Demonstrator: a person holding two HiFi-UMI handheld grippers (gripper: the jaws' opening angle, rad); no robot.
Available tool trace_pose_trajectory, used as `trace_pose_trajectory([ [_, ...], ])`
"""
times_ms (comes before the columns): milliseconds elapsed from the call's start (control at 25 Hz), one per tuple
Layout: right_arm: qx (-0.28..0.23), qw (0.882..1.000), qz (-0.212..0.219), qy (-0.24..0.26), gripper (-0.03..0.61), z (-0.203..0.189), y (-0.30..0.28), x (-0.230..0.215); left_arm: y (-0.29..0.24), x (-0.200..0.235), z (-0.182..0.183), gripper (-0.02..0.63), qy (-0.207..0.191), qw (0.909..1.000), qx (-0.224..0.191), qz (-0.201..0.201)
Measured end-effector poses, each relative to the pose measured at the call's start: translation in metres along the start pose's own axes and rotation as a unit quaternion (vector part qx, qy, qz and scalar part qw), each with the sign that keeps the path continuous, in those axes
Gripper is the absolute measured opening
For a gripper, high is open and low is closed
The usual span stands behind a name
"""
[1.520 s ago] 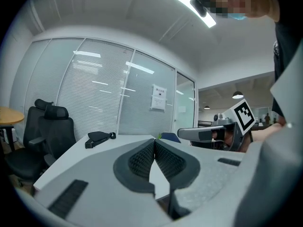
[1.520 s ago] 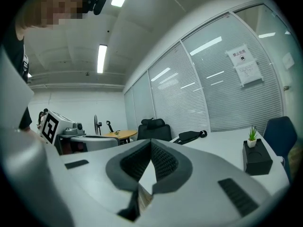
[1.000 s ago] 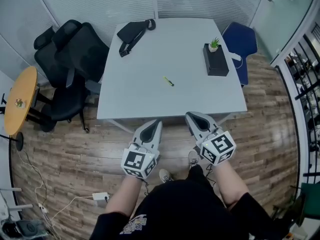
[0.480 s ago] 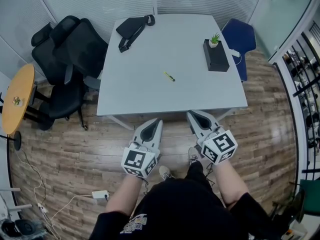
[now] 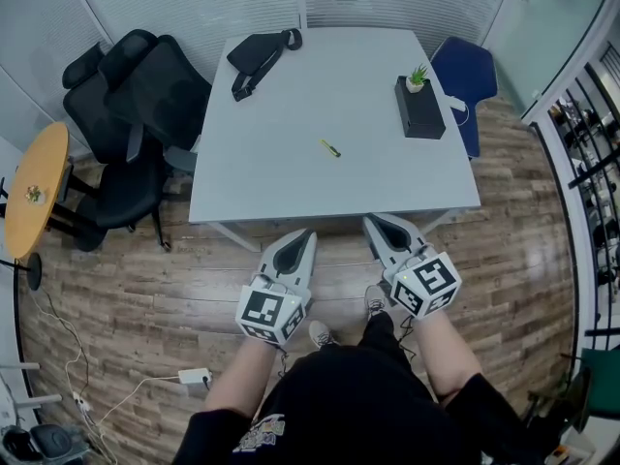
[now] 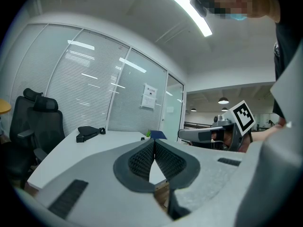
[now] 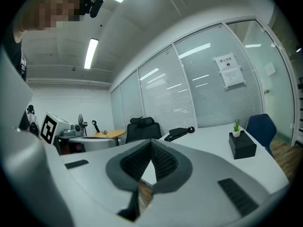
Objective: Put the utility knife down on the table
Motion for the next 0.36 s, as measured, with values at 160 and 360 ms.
trace_pose_trajectory([
  [160, 0.001, 1.000, 0.001, -0.001, 0.003, -0.0001, 0.0018, -0.0013, 0.0001, -0.0021, -0.0012, 0.005, 0.000, 1.0000, -0.001, 0.002],
  [360, 0.001, 1.000, 0.002, 0.000, 0.003, 0.0013, 0.0058, 0.0010, 0.0042, -0.0059, -0.0004, 0.005, 0.000, 1.0000, -0.001, 0.004],
])
Point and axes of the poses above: the fingertips, and each gripper's own axes: y backward along the fingers, x to its left, z out of its top, the point moved 5 cm from there along y, backward along the fingers, and after that the axes turned 10 degrees about -x, right-handed, at the moved point
